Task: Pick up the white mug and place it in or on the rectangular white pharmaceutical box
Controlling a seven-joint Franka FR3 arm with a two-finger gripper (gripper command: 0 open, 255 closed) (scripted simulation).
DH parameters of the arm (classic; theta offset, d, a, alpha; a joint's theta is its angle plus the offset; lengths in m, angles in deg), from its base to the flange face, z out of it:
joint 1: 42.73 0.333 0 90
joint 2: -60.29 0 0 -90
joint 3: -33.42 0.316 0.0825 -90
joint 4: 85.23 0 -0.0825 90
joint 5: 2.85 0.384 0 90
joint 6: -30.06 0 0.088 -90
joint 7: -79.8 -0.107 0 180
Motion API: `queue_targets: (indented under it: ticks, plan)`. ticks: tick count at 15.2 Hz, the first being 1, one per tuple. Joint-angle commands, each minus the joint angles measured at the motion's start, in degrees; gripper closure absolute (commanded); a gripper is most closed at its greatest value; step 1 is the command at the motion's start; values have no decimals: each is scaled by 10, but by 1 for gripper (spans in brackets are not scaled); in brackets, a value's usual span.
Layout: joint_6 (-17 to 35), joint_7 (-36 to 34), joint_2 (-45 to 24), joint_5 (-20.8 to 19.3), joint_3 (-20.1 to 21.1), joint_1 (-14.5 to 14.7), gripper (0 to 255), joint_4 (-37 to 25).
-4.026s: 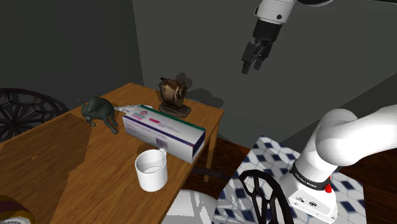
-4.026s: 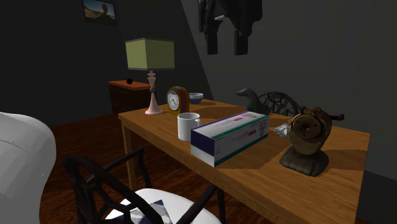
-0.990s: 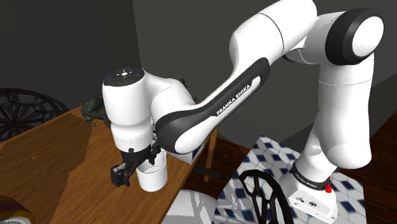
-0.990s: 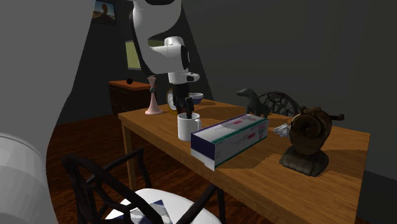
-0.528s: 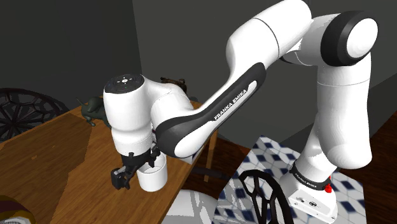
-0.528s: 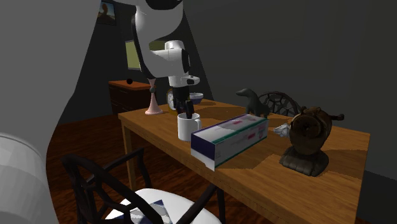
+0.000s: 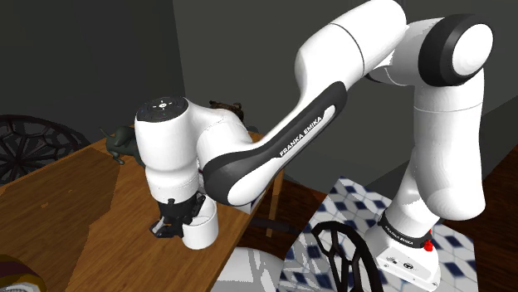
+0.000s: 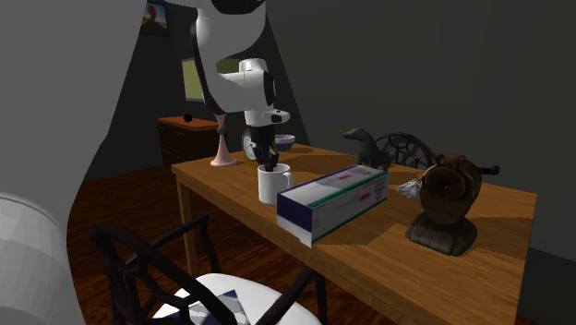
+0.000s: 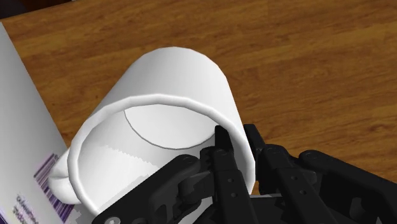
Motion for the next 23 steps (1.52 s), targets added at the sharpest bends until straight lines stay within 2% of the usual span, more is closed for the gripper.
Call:
queue_targets:
  ticks: [1, 4, 23]
  plan:
    - [0, 0, 0, 0, 0, 0, 255, 0]
    - [0, 0, 0, 0, 0, 0, 255, 0]
    - [-116, 47, 61, 60, 28, -17, 255, -72]
